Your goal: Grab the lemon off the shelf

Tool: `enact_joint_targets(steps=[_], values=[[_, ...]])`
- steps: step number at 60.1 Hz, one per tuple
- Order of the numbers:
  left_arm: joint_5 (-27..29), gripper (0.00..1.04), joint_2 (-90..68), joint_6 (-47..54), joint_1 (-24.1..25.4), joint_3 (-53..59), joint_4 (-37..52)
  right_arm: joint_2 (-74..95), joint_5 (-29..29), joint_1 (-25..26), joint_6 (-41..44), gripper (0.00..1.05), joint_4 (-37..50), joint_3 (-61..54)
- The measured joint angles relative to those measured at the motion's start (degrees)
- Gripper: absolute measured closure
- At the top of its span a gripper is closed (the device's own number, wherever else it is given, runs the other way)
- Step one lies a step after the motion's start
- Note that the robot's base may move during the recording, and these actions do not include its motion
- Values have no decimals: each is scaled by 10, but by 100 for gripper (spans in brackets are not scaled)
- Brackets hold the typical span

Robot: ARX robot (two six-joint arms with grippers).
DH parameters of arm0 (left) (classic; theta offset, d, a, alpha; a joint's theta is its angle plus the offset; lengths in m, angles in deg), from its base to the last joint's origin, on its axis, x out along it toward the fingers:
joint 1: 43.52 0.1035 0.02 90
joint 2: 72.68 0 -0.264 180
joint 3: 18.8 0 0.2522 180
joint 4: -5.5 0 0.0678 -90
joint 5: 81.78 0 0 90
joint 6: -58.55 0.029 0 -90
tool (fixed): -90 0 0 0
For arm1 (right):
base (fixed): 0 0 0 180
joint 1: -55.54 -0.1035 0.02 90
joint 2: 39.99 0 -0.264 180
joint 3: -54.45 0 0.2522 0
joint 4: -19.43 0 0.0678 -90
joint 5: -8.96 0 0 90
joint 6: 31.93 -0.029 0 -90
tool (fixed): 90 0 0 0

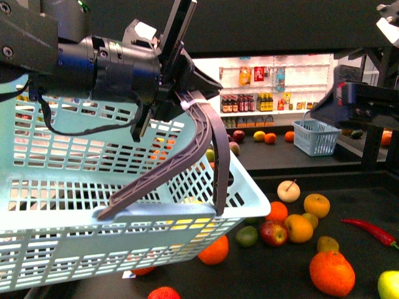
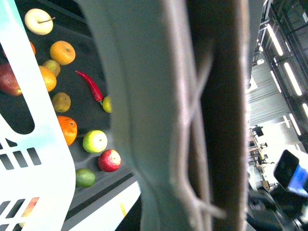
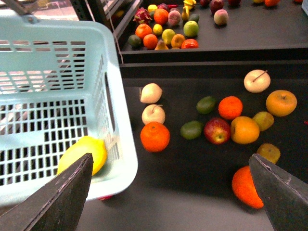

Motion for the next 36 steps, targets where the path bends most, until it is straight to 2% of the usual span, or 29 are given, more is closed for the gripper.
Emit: enact_joint_targets(steps=[4, 6, 9, 13, 21, 36], values=[[1, 99, 0, 1, 0, 0, 0, -76, 0, 12, -12, 7, -22, -47], [1, 99, 0, 1, 0, 0, 0, -116, -19, 17, -12, 9, -17, -75], [1, 99, 0, 1, 0, 0, 0, -186, -78, 21, 15, 18, 28, -130], [1, 99, 0, 1, 0, 0, 0, -282, -110, 25, 39, 28, 22, -193], [0, 99, 0, 1, 0, 0, 0, -490, -112, 25, 60, 50, -74, -320], [0, 99, 0, -1, 0, 0, 0, -586, -113, 25, 71, 90, -73, -378]])
